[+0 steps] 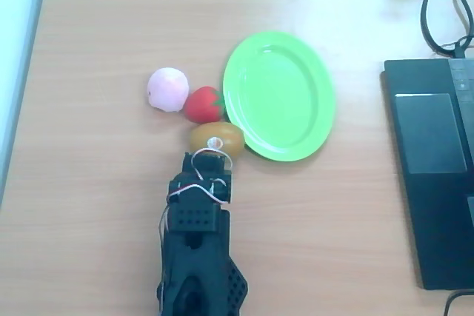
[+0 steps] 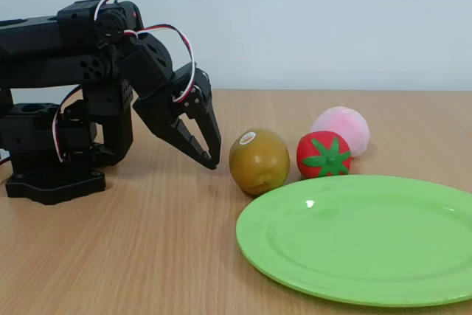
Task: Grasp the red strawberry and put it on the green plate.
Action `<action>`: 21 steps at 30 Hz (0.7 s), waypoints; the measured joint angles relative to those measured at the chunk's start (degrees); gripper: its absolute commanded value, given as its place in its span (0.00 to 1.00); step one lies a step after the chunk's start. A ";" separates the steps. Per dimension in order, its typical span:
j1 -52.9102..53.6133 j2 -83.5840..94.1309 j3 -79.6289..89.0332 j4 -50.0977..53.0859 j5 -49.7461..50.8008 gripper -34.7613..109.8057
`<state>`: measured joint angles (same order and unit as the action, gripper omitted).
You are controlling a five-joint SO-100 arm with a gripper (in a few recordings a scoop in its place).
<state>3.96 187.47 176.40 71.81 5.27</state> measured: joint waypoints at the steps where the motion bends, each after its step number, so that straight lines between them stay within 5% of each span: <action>1: 0.00 0.00 -0.09 0.00 0.00 0.18; 4: -0.44 -8.00 -7.38 0.09 -0.97 0.18; 10: -1.32 -49.66 -49.83 -0.62 -2.81 0.18; 15: -2.11 -49.39 -52.03 -0.26 -3.52 0.19; 18: -1.67 -53.09 -55.11 1.41 -2.72 0.28; 21: -0.53 -59.15 -60.03 3.16 -1.85 0.51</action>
<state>3.43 128.32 116.37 74.97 3.43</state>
